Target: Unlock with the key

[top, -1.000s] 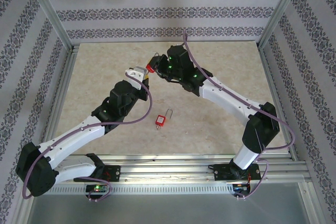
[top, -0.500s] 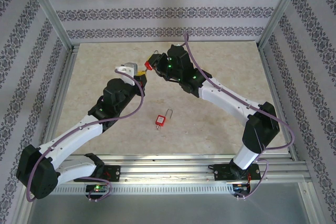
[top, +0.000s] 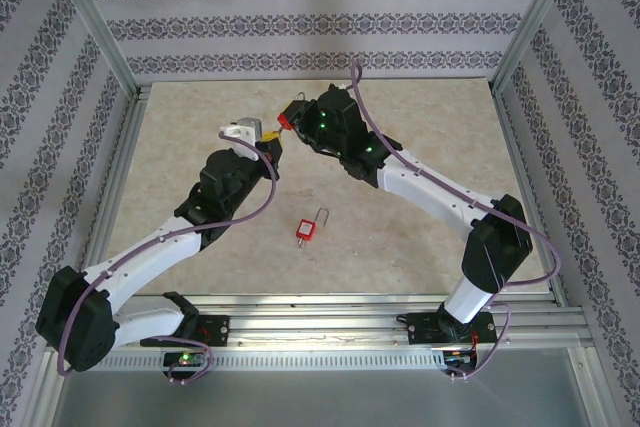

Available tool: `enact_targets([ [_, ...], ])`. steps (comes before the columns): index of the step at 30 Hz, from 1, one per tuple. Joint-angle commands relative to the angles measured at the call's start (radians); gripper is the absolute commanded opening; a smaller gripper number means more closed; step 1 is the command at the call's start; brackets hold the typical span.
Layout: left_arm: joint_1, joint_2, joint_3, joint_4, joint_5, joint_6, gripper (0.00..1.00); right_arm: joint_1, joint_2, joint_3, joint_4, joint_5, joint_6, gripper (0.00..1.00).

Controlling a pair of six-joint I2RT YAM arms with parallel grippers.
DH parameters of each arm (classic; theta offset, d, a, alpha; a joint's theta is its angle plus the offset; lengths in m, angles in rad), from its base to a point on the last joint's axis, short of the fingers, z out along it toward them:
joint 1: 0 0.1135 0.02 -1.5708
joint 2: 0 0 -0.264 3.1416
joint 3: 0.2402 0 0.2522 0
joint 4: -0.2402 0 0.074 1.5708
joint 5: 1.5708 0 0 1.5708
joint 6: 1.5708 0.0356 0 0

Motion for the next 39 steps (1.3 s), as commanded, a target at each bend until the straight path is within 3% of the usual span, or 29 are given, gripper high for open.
enact_targets([
  [1, -0.007, 0.024, 0.066, 0.055, 0.037, 0.044, 0.0, 0.114, -0.002, 0.007, 0.039, -0.18, 0.026, 0.0],
  [8, -0.011, 0.024, 0.15, -0.074, 0.096, 0.195, 0.0, 0.12, 0.027, 0.032, -0.019, -0.216, -0.002, 0.0],
  [13, -0.069, 0.057, 0.185, -0.146, 0.009, 0.374, 0.0, 0.121, 0.047, 0.057, -0.018, -0.242, 0.01, 0.0],
  [20, -0.069, 0.057, 0.179, -0.141, -0.049, 0.488, 0.0, 0.123, 0.058, 0.075, -0.007, -0.28, 0.027, 0.0],
  [24, -0.059, 0.05, 0.175, -0.101, 0.012, 0.423, 0.0, 0.126, 0.057, 0.075, -0.001, -0.278, 0.028, 0.0],
  [29, 0.025, 0.015, 0.123, 0.009, 0.165, 0.209, 0.0, 0.132, 0.046, 0.074, -0.01, -0.276, 0.018, 0.0],
  [39, 0.074, -0.029, 0.093, 0.061, 0.282, 0.069, 0.0, 0.139, 0.012, 0.048, -0.008, -0.273, -0.009, 0.0],
])
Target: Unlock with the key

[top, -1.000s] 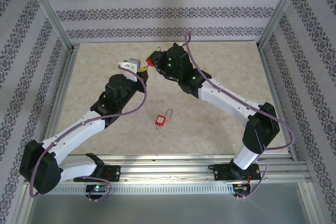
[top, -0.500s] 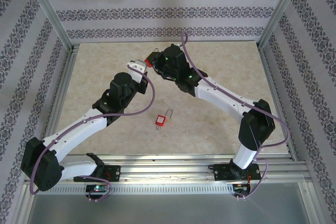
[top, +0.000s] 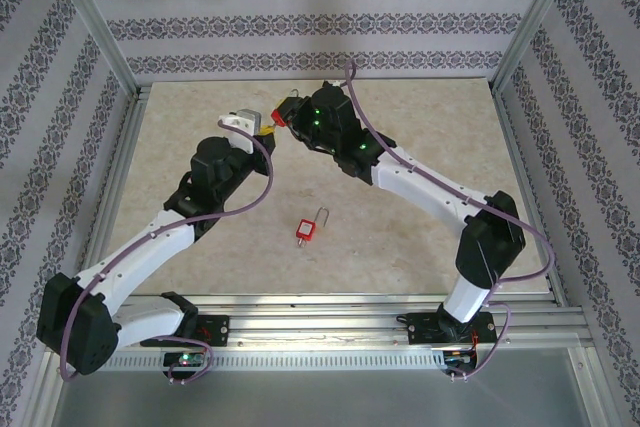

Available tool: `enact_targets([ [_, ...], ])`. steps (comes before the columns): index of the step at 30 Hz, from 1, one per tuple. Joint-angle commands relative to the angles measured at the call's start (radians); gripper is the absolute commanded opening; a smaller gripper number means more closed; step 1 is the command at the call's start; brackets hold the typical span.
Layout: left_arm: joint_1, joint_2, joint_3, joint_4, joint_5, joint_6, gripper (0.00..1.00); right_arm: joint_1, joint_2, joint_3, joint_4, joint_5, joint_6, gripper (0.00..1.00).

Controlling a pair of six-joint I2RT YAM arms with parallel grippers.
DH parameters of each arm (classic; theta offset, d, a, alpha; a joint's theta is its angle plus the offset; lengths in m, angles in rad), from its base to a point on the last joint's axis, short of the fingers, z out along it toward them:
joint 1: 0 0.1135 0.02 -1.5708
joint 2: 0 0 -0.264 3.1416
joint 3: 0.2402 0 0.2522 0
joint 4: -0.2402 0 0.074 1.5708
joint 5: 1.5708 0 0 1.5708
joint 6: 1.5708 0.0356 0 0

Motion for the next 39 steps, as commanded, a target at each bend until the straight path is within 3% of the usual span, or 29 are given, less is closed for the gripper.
enact_targets([
  [1, -0.001, -0.015, 0.008, 0.213, 0.161, -0.086, 0.0, 0.125, -0.027, -0.008, -0.004, -0.268, -0.011, 0.0],
  [9, 0.019, -0.001, 0.058, 0.233, 0.234, -0.134, 0.0, 0.151, -0.029, -0.019, -0.001, -0.267, -0.017, 0.0],
  [13, -0.07, 0.041, 0.112, 0.19, 0.157, -0.034, 0.0, 0.153, -0.019, -0.021, 0.022, -0.275, 0.007, 0.0],
  [16, -0.074, 0.064, 0.101, 0.243, 0.102, -0.043, 0.0, 0.158, -0.016, -0.01, 0.006, -0.272, 0.006, 0.0],
  [22, -0.074, 0.123, 0.167, 0.263, 0.133, -0.06, 0.0, 0.168, -0.007, -0.017, 0.007, -0.269, 0.014, 0.0],
  [30, -0.057, 0.09, 0.102, 0.318, 0.144, -0.124, 0.0, 0.159, -0.031, -0.048, 0.007, -0.252, 0.006, 0.0],
  [31, -0.049, 0.079, 0.084, 0.323, 0.154, -0.148, 0.04, 0.157, -0.035, -0.051, 0.005, -0.249, 0.003, 0.0],
  [32, -0.044, 0.068, 0.066, 0.328, 0.161, -0.162, 0.16, 0.155, -0.038, -0.052, 0.0, -0.247, -0.002, 0.0],
  [34, -0.034, 0.043, 0.038, 0.309, 0.163, -0.18, 0.24, 0.149, -0.043, -0.055, -0.007, -0.241, -0.008, 0.0],
  [39, 0.002, -0.023, -0.023, 0.279, 0.156, -0.21, 0.28, 0.141, -0.055, -0.071, -0.01, -0.237, -0.01, 0.0],
])
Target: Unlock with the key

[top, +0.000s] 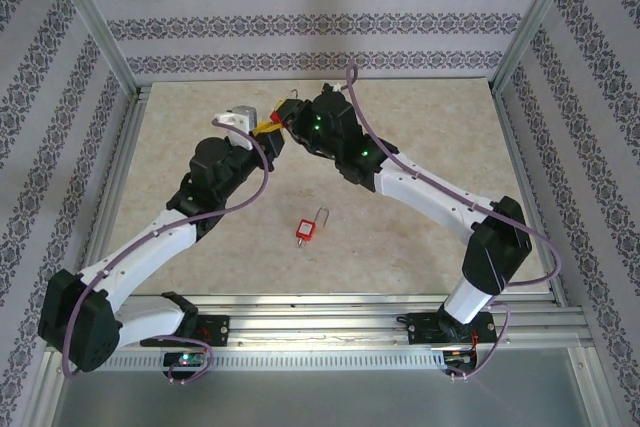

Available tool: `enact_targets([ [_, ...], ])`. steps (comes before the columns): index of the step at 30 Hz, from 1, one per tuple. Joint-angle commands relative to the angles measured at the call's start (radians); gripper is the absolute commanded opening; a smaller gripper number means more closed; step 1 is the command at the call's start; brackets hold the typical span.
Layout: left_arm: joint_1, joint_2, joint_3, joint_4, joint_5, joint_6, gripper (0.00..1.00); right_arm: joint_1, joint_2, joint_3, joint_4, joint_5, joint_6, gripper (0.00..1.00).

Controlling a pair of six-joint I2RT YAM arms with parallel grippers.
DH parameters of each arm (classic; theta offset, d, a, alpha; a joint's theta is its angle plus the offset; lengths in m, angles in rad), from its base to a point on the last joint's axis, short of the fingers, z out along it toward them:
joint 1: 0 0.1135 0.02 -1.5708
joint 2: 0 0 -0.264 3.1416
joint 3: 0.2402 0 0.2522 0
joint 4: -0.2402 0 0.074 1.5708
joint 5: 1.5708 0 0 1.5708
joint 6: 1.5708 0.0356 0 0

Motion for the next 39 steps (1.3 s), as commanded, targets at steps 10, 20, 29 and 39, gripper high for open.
enact_targets([
  [10, 0.033, -0.125, -0.064, 0.129, 0.118, -0.093, 0.59, 0.105, -0.005, -0.032, -0.051, -0.266, 0.006, 0.0],
  [20, 0.11, -0.209, -0.143, 0.088, 0.156, -0.162, 0.66, 0.094, 0.001, -0.04, -0.06, -0.264, 0.009, 0.0],
  [29, 0.118, -0.235, -0.145, 0.077, 0.183, -0.175, 0.69, 0.088, 0.012, -0.03, -0.067, -0.268, 0.007, 0.0],
  [39, 0.144, -0.27, -0.162, 0.017, 0.192, -0.2, 0.75, 0.048, 0.006, -0.044, -0.092, -0.273, -0.008, 0.0],
])
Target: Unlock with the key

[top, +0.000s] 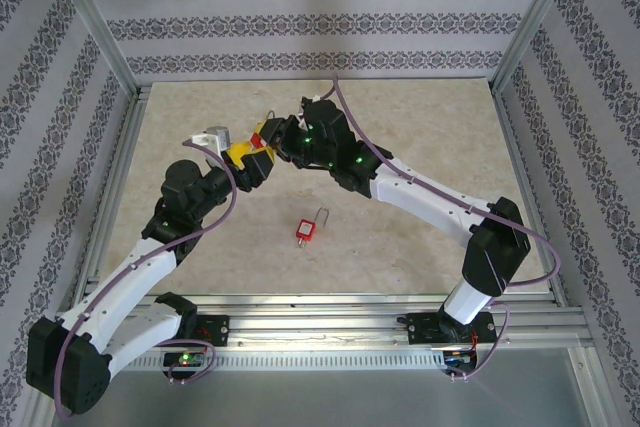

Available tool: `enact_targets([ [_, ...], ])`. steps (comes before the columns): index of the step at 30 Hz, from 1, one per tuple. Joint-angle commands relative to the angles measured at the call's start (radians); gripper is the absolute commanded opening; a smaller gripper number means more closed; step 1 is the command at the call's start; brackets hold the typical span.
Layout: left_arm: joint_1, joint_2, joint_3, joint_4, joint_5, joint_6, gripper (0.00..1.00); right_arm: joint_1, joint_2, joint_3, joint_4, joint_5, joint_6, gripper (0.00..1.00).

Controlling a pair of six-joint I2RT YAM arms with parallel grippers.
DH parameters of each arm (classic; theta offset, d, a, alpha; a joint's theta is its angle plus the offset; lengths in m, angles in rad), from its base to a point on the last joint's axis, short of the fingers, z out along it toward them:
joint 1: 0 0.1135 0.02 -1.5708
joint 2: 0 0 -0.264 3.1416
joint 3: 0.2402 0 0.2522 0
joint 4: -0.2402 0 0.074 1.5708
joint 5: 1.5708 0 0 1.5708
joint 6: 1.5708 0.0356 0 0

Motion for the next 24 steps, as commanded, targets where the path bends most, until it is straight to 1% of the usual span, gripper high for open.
enact_targets([
  [1, 0.035, -0.046, 0.0, 0.069, 0.0, -0.042, 0.75, 0.008, 0.006, -0.036, -0.064, -0.068, -0.015, 0.0],
  [12, 0.101, -0.105, -0.038, 0.054, 0.094, -0.071, 0.77, -0.021, -0.007, -0.059, -0.072, -0.059, -0.017, 0.0],
  [16, 0.11, -0.119, -0.051, 0.053, 0.145, -0.098, 0.76, -0.029, -0.01, -0.062, -0.066, -0.056, -0.013, 0.0],
  [18, 0.109, -0.124, -0.072, 0.067, 0.17, -0.116, 0.74, -0.032, -0.013, -0.061, -0.065, -0.055, -0.013, 0.0],
  [21, 0.108, -0.133, -0.101, 0.078, 0.208, -0.131, 0.65, -0.034, -0.014, -0.054, -0.071, -0.054, -0.017, 0.0],
  [24, 0.099, -0.144, -0.112, 0.069, 0.233, -0.127, 0.61, -0.034, -0.013, -0.051, -0.077, -0.054, -0.02, 0.0],
])
